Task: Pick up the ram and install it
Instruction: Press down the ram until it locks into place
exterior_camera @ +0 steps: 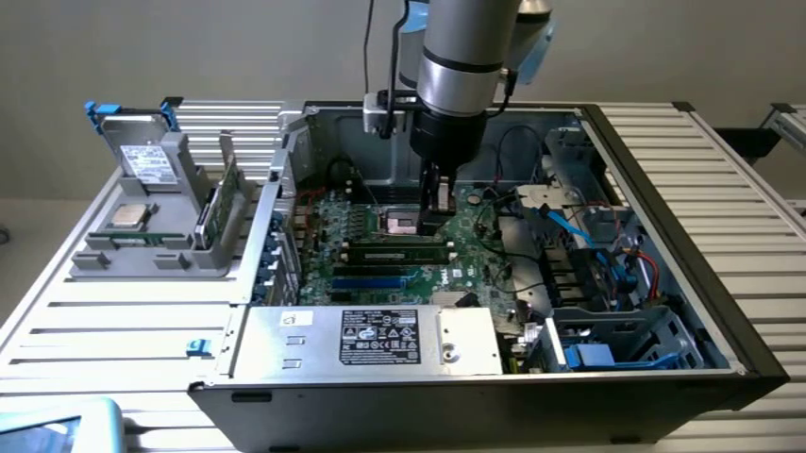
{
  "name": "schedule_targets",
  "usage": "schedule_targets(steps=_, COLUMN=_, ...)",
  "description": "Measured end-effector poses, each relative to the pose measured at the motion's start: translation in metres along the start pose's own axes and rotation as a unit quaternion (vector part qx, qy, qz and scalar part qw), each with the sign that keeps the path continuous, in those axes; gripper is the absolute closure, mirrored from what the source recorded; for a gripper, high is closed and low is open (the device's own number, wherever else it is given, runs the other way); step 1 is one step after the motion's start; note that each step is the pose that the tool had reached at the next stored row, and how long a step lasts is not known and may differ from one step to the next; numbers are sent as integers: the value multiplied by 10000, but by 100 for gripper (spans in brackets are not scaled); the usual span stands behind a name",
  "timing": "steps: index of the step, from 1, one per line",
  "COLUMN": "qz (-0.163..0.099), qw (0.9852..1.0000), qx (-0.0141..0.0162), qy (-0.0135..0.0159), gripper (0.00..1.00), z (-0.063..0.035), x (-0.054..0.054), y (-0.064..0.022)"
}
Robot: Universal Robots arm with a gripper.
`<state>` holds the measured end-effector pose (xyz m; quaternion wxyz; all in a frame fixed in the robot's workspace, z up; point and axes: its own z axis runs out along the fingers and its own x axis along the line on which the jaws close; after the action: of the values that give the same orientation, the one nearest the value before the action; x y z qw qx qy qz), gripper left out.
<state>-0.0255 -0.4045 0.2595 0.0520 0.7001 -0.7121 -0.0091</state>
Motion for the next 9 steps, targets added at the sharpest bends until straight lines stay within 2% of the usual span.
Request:
schedule_targets(steps=1, qz=0, qw=10000, qx=0, qy=0, gripper=89, z=0, x=0, y=0)
schedule_targets(steps=5, qz=0, qw=10000, qx=4, qy=4, gripper=89, z=17, x=-1, y=-2)
schedule_targets(steps=7, qz=2, qw=10000, qx=29, qy=5, gripper=89, z=42, x=-2, y=1)
schedule_targets(steps=9, qz=4, qw=10000, qx=70, qy=5, gripper=89, z=63, x=-4, y=5)
